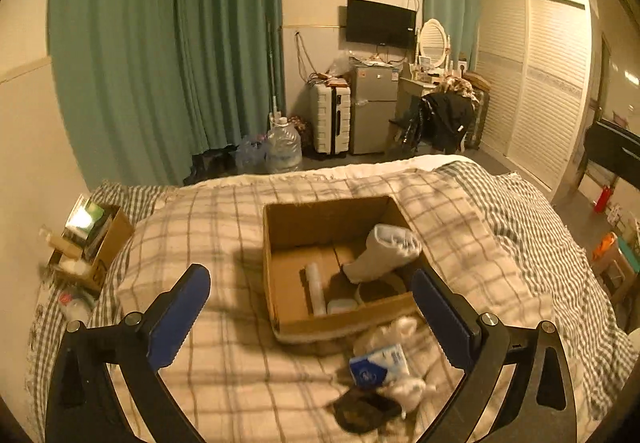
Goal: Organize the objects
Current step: 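Grasp the black plastic cup with the left gripper while the right grasps the white figurine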
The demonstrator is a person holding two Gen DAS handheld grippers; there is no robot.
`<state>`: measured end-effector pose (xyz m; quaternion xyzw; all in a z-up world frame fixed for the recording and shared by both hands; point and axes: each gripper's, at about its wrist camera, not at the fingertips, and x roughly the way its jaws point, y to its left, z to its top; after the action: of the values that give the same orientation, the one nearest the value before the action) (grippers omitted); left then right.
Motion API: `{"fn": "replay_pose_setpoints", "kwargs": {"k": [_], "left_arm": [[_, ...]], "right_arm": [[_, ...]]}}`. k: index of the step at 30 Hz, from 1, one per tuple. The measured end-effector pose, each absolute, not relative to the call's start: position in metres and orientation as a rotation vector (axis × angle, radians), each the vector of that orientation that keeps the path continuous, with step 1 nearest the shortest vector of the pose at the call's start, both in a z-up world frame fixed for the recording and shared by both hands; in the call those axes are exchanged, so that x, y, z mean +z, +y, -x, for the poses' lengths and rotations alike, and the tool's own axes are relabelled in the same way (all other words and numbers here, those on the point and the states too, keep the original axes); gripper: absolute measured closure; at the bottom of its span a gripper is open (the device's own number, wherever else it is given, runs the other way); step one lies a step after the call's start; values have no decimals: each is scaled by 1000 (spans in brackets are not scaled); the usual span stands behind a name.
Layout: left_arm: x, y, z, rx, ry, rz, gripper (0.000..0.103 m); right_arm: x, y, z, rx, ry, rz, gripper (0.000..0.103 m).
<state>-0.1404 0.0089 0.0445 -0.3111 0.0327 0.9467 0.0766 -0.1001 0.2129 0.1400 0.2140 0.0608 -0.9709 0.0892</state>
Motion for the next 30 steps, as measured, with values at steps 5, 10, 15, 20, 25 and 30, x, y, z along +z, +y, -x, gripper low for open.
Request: {"fn": "replay_pose_setpoints", "kwargs": {"k": [5,10,15,20,25,30], "left_arm": [[5,-4,112,2852,22,1014,0],[-49,-9,92,2898,-34,1102,0],[-93,-15,84,2941,-26,1188,0],[-112,-21,85,2911,-42,1258,0],[-119,-17,85,2894,-15,1282,0],[-128,-14,88,2866,-1,1348,0]], "right_arm": [[87,212,80,-2866,189,-714,14],[7,200,86,-2771,175,-892,15],[-81,177,96,-2618,282,-1112,23],[-111,172,113,-2532,258,-1247,31],[-121,167,127,-2485,217,-1298,42],[-137,161,144,-2412,169,-1399,60]]}}
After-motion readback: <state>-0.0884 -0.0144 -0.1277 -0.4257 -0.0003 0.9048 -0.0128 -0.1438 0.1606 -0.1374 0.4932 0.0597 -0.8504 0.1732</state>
